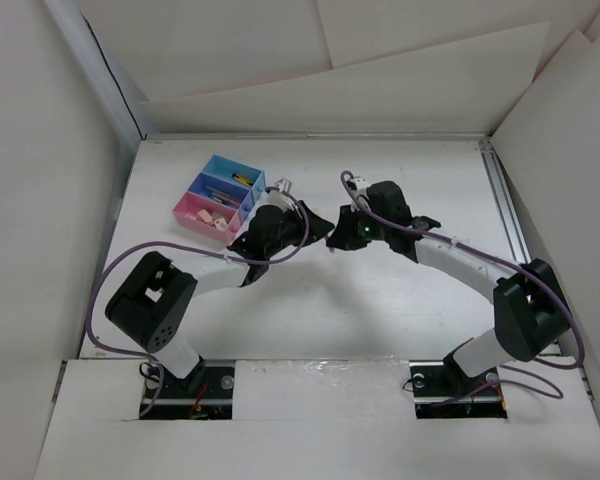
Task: Sort the stationery into containers
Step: Place the pen in the storage box.
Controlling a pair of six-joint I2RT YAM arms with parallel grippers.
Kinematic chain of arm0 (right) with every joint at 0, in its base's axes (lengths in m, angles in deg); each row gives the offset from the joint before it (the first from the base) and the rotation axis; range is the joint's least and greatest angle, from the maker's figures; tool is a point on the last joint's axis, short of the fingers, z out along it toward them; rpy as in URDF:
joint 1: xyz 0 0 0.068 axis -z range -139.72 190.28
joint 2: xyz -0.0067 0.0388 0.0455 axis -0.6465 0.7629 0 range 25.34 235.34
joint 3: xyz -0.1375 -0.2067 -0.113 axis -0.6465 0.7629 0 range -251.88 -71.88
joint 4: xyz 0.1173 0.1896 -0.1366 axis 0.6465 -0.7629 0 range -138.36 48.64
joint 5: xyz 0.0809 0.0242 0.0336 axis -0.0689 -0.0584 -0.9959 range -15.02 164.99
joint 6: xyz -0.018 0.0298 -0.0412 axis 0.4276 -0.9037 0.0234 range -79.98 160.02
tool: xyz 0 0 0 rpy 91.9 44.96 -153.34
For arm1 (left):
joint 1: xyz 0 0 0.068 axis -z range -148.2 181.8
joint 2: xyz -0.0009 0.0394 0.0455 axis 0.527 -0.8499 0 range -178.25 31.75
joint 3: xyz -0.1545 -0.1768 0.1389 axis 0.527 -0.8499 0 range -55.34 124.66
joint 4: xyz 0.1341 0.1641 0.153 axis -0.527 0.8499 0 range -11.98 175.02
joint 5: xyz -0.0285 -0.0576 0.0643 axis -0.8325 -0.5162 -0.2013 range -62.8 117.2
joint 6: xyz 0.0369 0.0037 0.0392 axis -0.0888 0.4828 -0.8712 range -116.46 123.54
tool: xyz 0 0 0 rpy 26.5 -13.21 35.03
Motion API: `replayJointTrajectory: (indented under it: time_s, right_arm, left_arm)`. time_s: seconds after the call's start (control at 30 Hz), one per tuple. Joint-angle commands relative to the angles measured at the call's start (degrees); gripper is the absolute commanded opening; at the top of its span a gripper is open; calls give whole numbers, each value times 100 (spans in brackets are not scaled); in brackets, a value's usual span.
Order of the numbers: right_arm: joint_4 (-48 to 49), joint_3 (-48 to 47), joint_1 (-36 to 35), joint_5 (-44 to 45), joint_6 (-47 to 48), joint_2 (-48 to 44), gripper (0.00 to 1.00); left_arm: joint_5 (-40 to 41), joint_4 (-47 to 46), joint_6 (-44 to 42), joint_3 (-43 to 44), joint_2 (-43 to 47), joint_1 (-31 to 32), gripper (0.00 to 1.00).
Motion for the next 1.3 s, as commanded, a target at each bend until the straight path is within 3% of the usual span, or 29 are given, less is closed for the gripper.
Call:
replayJointTrajectory:
  time_s: [0.0, 0.07, 0.23, 0.37, 0.47, 0.53, 0.93, 1.27]
  right_arm:
    - [353, 21, -31, -181, 60, -271, 0]
    - [432, 21, -31, -243, 60, -272, 0]
    - [484, 135, -31, -111, -45, -473, 0]
    - [485, 188, 21, -111, -107, -657, 36]
    - [485, 311, 22, -111, -159, -973, 51]
    - [546, 372, 22, -164, -212, -1150, 56]
    - [704, 637, 83, -358, -581, -1828, 60]
    - [704, 742, 83, -472, -695, -2109, 61]
  left_arm:
    - [-77, -577, 82, 8, 54, 10, 30]
    - [-129, -454, 82, 70, -24, 10, 17]
    - [-191, -454, 82, 131, -139, 10, 1]
    - [-253, -331, 135, 184, -69, -375, 0]
    - [-253, -42, 135, 359, 54, -797, 0]
    - [-52, 178, 82, 474, 107, -1009, 0]
    - [880, 707, 469, 1238, -226, -2950, 0]
    - [1829, 1577, 258, 1775, -727, -3330, 0]
